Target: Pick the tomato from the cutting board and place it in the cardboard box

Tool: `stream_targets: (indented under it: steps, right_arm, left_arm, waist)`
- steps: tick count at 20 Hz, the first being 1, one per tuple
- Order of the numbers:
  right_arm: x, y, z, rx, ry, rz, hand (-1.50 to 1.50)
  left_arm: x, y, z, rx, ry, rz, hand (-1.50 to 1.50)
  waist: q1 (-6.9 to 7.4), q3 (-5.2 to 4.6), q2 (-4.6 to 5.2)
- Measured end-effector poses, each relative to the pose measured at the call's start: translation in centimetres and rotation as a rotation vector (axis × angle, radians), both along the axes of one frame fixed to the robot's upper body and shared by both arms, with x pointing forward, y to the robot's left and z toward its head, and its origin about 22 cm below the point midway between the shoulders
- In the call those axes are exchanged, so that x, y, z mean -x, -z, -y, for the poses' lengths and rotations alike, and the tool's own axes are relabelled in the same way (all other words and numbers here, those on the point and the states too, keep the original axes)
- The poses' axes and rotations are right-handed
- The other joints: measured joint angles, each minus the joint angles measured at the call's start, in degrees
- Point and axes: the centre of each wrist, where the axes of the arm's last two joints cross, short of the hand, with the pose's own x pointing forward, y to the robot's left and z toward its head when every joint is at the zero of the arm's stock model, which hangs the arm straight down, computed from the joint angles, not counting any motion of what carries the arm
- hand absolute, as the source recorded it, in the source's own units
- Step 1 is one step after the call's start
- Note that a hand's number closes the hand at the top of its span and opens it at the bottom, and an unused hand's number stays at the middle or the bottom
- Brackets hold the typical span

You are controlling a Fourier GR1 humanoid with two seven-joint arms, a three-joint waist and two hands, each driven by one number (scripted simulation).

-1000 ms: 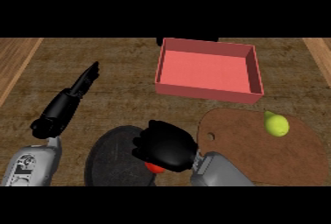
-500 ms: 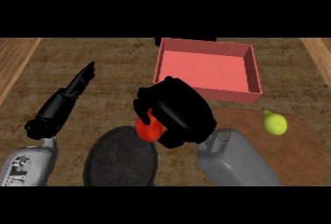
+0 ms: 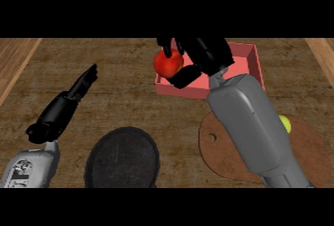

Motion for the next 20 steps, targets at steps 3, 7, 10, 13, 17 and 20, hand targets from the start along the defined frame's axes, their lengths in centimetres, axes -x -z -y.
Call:
stream_targets:
  steps: [3, 7, 10, 13, 17, 20]
  right_arm:
    - [-2.4, -0.3, 1.0, 0.063, 0.042, 0.004, 1.5]
    - [-5.0, 0.8, 3.1, 0.193, 0.068, -0.075, 1.5]
    - [-6.5, 1.2, 4.2, 0.29, 0.076, -0.178, 1.5]
    - [-7.9, 1.5, 6.1, 0.361, 0.061, -0.249, 1.5]
    - [-9.1, 2.2, 8.3, 0.468, 0.062, -0.333, 1.5]
    - [-9.6, 3.0, 9.0, 0.52, 0.039, -0.403, -1.5]
  left_arm:
    - [0.0, 0.0, -0.2, -0.005, 0.0, 0.003, 0.0]
    - [-0.2, -0.1, 0.0, -0.003, 0.011, 0.005, 0.0]
    - [-0.1, -0.4, 0.5, -0.001, 0.013, 0.013, 0.0]
    - [-0.4, -0.6, 0.6, -0.002, 0.018, 0.013, 0.0]
    - [-0.4, -0.8, 0.7, -0.001, 0.028, 0.015, 0.0]
    - [-0.6, -1.0, 0.6, -0.002, 0.038, 0.019, 0.0]
  waist:
    - [0.11, 0.0, 0.09]
    - [0.46, -0.02, 0.29]
    - [0.83, -0.01, 0.36]
    - [1.08, 0.0, 0.57]
    - [1.82, 0.0, 0.82]
    - [2.19, 0.01, 0.99]
